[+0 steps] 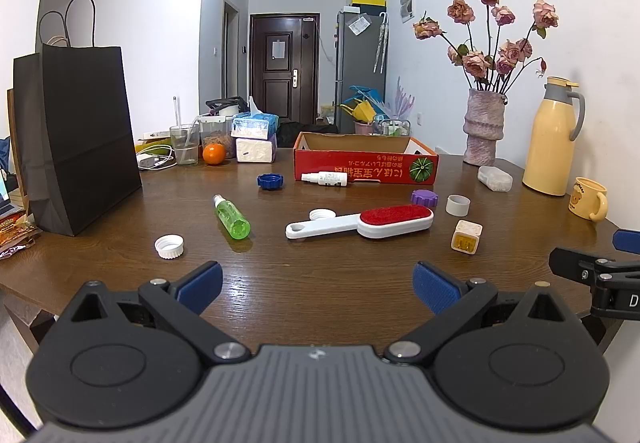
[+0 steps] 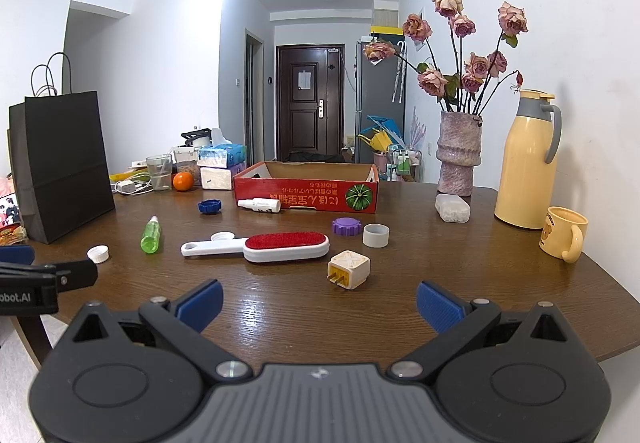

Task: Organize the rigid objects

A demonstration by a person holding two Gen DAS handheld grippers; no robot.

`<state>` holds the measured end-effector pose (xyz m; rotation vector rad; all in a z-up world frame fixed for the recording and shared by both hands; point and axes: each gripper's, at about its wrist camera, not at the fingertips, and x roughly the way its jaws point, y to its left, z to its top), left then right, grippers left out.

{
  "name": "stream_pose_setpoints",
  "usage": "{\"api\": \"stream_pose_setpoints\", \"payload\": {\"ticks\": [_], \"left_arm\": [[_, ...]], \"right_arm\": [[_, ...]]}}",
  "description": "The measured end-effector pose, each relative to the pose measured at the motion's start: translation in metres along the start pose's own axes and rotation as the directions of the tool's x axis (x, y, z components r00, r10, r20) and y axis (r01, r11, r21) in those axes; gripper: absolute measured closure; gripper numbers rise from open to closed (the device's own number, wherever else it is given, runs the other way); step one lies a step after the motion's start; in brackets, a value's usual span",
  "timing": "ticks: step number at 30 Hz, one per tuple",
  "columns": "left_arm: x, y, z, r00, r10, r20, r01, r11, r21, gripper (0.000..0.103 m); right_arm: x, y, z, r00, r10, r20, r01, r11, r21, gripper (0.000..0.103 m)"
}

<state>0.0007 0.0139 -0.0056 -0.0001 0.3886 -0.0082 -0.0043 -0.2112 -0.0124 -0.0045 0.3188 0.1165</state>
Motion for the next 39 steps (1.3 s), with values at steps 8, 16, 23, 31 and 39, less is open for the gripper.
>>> {"api": "stream_pose_setpoints", "payload": {"ticks": [8,16,23,31,39], "left_arm": [[0.001,0.004,-0.002,1.000,0.002,-0.011,-0.002,1.000,-0.012,0.000],[0.014,0.012,-0.001,0.999,0.014,-0.032,-0.015,0.999,-0.030,0.000],[0.030,0.023,0.003,0.998,0.037,-0.052,-0.040,0.998,-0.055,0.000],[0.048,0.035,0.009,0.996,0.057,-0.069,-0.062,0.995,-0.075,0.000],[0.072,0.047,0.012,0.992,0.072,-0.101,-0.081,0.993,-0.089,0.000]], "right_arm": [[0.007,0.000,-0.005,1.000,-0.002,-0.011,0.002,1.000,-0.005,0.000],[0.019,-0.002,-0.003,0.999,-0.007,-0.039,0.007,1.000,-0.001,0.000],[0.031,-0.002,-0.001,0.998,-0.008,-0.055,0.007,1.000,-0.009,0.000],[0.055,-0.001,0.006,0.996,-0.012,-0.086,0.011,1.000,-0.011,0.000],[0.082,-0.001,0.007,0.992,-0.014,-0.125,0.013,1.000,-0.011,0.000]]}}
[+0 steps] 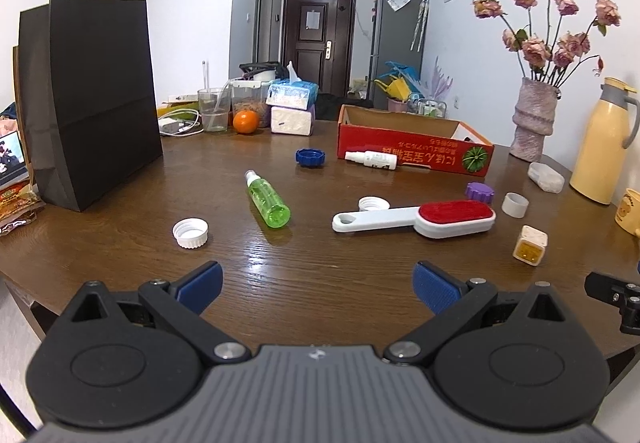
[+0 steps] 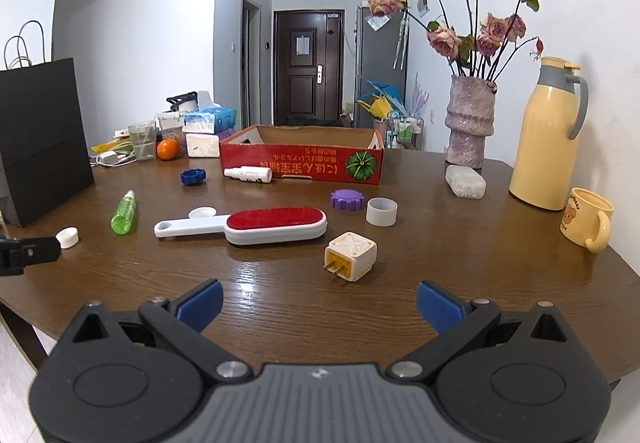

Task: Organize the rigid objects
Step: 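Grasp the white plug adapter cube with the right gripper while the left gripper grasps the white bottle cap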

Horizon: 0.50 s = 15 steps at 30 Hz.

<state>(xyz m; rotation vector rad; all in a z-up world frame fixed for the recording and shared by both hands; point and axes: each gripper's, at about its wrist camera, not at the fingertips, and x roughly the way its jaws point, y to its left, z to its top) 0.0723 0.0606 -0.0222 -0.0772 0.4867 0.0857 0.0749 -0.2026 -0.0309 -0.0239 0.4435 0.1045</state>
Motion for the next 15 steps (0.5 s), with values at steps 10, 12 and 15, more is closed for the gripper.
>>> {"api": "stream_pose_setpoints", "payload": {"ticks": [10,12,15], "left_arm": [[0.031,0.012,0.007,0.999,0.031,-0.043,-0.032,0.999,-0.022,0.000],[0.038,0.014,0.008,0.998,0.033,-0.051,-0.035,0.999,-0.027,0.000],[0.047,0.018,0.010,0.997,0.040,-0.063,-0.042,0.999,-0.034,0.000]], "right_arm": [[0.034,-0.003,0.007,0.999,-0.007,-0.038,0.007,1.000,0.003,0.000],[0.041,-0.004,0.009,0.999,-0.006,-0.044,0.006,1.000,0.006,0.000],[0.052,-0.006,0.011,0.998,-0.010,-0.056,0.010,1.000,0.009,0.000]]}}
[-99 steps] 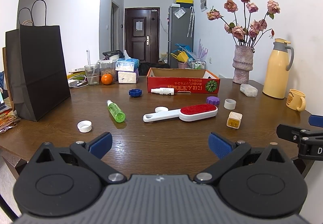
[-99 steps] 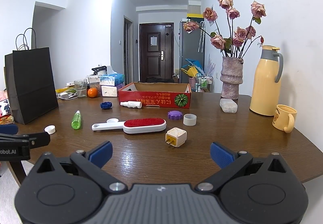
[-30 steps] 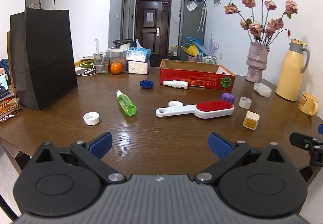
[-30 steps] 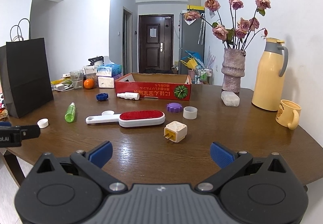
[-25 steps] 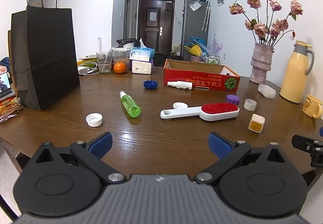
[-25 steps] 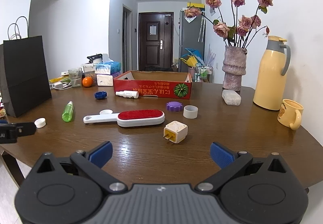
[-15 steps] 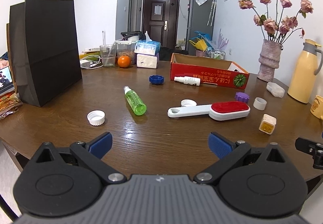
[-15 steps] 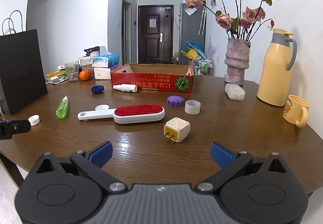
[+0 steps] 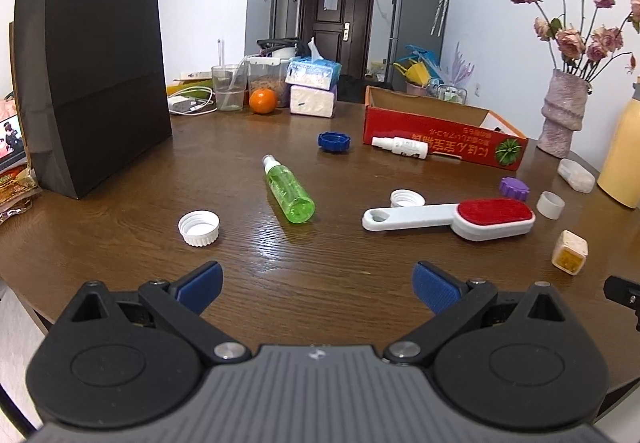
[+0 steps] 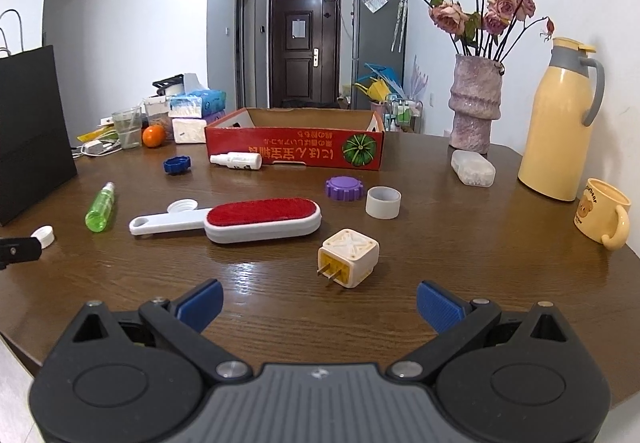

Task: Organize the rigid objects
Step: 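Grasp the white plug adapter cube with the right gripper while the left gripper grasps the white bottle cap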

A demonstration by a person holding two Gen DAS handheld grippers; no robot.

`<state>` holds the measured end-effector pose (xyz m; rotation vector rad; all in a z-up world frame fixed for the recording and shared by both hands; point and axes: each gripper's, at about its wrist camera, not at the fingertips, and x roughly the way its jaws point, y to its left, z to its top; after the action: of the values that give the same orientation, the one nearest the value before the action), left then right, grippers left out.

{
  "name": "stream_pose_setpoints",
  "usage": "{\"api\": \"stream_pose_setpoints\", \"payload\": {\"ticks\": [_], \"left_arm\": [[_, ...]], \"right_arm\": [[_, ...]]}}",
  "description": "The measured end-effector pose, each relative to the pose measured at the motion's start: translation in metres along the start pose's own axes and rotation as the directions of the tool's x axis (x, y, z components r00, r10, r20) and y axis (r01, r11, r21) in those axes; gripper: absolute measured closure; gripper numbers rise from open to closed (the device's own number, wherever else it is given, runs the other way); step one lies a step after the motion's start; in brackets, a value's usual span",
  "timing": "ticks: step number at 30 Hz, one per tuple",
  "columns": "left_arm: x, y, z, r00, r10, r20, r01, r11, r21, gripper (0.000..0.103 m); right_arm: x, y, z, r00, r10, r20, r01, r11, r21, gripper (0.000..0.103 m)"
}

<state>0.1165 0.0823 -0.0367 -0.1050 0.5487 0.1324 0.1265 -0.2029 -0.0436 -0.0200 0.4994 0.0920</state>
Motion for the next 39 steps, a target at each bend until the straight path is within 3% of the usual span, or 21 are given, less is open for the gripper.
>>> {"api": "stream_pose_setpoints", "payload": {"ticks": [11,26,35,39], "left_arm": [[0.038,0.010,0.006,0.999,0.017,-0.044,-0.017,1.000,-0.012,0.000],[0.077,0.038,0.019,0.990,0.109,-0.088,-0.113,0.993,-0.042,0.000],[0.095,0.055,0.026,0.981,0.159,-0.108,-0.165,0.985,-0.053,0.000],[0.104,0.063,0.028,0.976,0.184,-0.120,-0.193,0.979,-0.064,0.000]], "right_arm": [[0.040,-0.005,0.007,0.999,-0.031,-0.045,0.030,1.000,-0.008,0.002],[0.101,-0.021,0.020,0.994,-0.061,-0.092,0.062,0.998,0.013,0.011],[0.133,-0.028,0.022,0.988,-0.047,-0.144,0.053,0.998,0.041,0.038],[0.137,-0.030,0.023,0.991,-0.029,-0.132,0.035,0.998,0.045,0.043]]}}
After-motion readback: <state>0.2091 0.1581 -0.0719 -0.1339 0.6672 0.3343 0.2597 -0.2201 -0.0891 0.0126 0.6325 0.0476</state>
